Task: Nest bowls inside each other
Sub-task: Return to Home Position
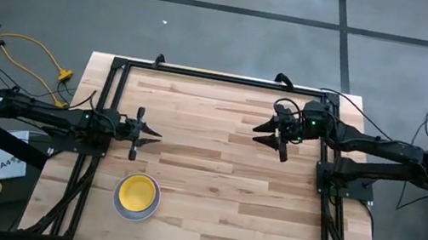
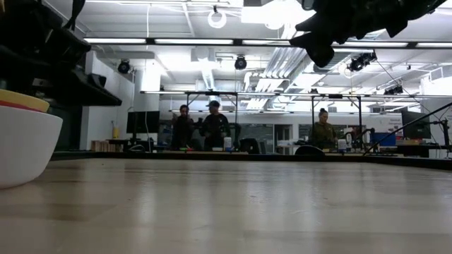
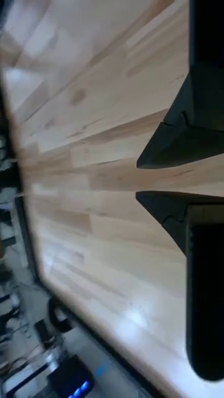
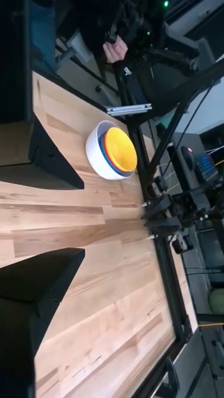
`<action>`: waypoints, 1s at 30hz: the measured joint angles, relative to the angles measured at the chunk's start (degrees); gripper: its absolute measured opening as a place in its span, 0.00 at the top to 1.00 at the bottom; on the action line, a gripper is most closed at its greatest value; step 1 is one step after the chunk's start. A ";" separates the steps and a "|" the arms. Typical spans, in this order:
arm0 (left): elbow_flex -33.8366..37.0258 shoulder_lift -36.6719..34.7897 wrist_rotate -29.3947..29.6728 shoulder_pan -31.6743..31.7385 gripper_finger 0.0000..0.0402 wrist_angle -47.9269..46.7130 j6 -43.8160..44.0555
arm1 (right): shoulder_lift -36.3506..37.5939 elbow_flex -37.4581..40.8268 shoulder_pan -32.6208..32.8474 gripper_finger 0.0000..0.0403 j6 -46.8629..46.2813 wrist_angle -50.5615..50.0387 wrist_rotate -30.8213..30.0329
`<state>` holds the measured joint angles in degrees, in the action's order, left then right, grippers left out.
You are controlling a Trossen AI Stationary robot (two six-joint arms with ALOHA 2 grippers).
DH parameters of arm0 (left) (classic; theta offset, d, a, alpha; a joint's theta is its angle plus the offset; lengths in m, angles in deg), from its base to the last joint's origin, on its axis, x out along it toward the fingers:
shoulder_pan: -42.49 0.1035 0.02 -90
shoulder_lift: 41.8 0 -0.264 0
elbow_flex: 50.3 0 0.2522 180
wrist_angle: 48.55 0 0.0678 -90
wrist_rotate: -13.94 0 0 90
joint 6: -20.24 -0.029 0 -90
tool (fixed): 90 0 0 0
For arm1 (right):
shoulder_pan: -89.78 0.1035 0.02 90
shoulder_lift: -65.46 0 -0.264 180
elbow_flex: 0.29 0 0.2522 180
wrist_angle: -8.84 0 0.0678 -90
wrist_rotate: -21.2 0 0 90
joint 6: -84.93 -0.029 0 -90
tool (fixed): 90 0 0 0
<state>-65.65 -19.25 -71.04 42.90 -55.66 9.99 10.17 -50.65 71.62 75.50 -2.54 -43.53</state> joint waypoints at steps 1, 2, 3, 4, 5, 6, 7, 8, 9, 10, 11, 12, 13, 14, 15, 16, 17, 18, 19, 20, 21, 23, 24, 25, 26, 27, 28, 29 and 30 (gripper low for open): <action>0.00 -0.12 -0.37 0.60 0.83 0.80 -0.22 | 0.00 0.25 0.02 0.61 -0.04 0.80 0.04; 0.00 -0.34 -0.91 1.27 0.83 0.93 -0.43 | 0.02 0.46 0.03 0.61 -0.04 1.38 0.10; 0.00 -0.58 -1.54 1.98 0.83 0.83 -0.52 | 0.02 0.60 0.03 0.61 -0.10 1.94 0.13; 0.00 -0.77 -1.95 2.72 0.83 0.33 -0.51 | 0.02 0.78 0.02 0.61 -0.20 2.67 0.16; 0.02 -0.87 -2.56 3.47 0.83 -0.68 -0.48 | 0.02 0.80 0.02 0.61 -0.58 2.83 0.18; 0.03 -1.00 -3.12 4.14 0.83 -1.92 -0.46 | 0.02 0.80 0.02 0.61 -0.82 2.98 0.19; 0.04 -1.14 -3.17 4.77 0.83 -3.41 -0.29 | 0.02 0.80 0.02 0.61 -0.88 3.06 0.22; 0.04 -1.29 -3.21 5.34 0.83 -4.81 -0.03 | 0.02 0.80 0.02 0.61 -0.92 3.03 0.25; 0.04 -1.46 -3.30 5.77 0.83 -5.98 0.25 | 0.02 0.80 0.02 0.61 -1.18 3.05 0.28; 0.07 -1.49 -3.60 6.16 0.83 -6.46 0.68 | 0.02 0.80 0.02 0.61 -1.38 3.03 0.28; 0.07 -1.49 -4.20 6.49 0.83 -6.54 1.22 | 0.02 0.80 0.02 0.61 -1.49 3.03 0.26; 0.07 -1.49 -4.77 6.53 0.83 -6.61 1.47 | 0.02 0.80 0.02 0.61 -1.51 3.03 0.24; 0.07 -1.49 -5.00 6.47 0.83 -6.63 1.51 | 0.02 0.80 0.02 0.61 -1.51 3.03 0.23; 0.07 -1.49 -5.07 6.35 0.83 -6.72 1.51 | 0.02 0.80 0.02 0.61 -1.51 3.03 0.22; 0.07 -1.49 -5.06 6.35 0.83 -7.01 1.52 | 0.02 0.80 0.01 0.61 -1.51 3.01 0.22; 0.06 -1.46 -4.99 6.37 0.83 -7.21 1.52 | 0.02 0.80 0.02 0.61 -1.51 3.00 0.22; -0.02 -1.44 -4.95 6.36 0.83 -7.39 1.53 | 0.02 0.80 0.02 0.61 -1.48 3.00 0.23; -0.14 -1.44 -4.95 6.35 0.83 -7.82 1.54 | 0.02 0.80 0.02 0.61 -1.46 2.95 0.23; -0.25 -1.44 -4.94 6.35 0.83 -8.15 1.54 | 0.02 0.80 0.02 0.61 -1.46 2.86 0.23; -0.26 -1.44 -4.94 6.35 0.83 -8.12 1.54 | 0.02 0.80 0.02 0.61 -1.35 2.76 0.24; -0.26 -1.44 -4.94 6.35 0.83 -8.06 1.54 | 0.02 0.80 0.02 0.61 -1.10 2.62 0.28; -0.26 -1.44 -4.92 6.35 0.83 -7.75 1.67 | 0.02 0.80 0.02 0.61 -0.25 2.61 0.28; -0.26 -1.44 -4.92 6.35 0.83 -7.66 1.78 | 0.02 0.80 0.02 0.61 0.35 2.61 0.29; -0.26 -1.44 -4.92 6.35 0.83 -7.48 1.95 | 0.02 0.89 0.00 0.61 0.64 2.83 0.30; -0.26 -1.44 -4.91 6.35 0.83 -7.35 1.97 | 0.02 1.28 -0.01 0.61 1.00 3.74 0.34; -0.26 -1.44 -4.90 6.35 0.83 -7.29 1.98 | 0.05 1.96 -0.01 0.61 1.13 4.89 0.47; -0.26 -1.44 -4.90 6.35 0.83 -7.27 1.97 | 0.26 2.97 -0.02 0.61 1.18 6.26 0.80; -0.26 -1.44 -4.90 6.35 0.83 -7.25 1.98 | 0.62 4.29 -0.02 0.61 1.14 7.75 1.14; -0.26 -1.44 -4.90 6.35 0.83 -7.25 1.99 | 1.02 5.88 -0.02 0.61 0.91 9.77 1.51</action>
<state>-65.91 -20.69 -75.94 49.26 -62.91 11.98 11.20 -44.77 71.60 76.41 7.23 -42.01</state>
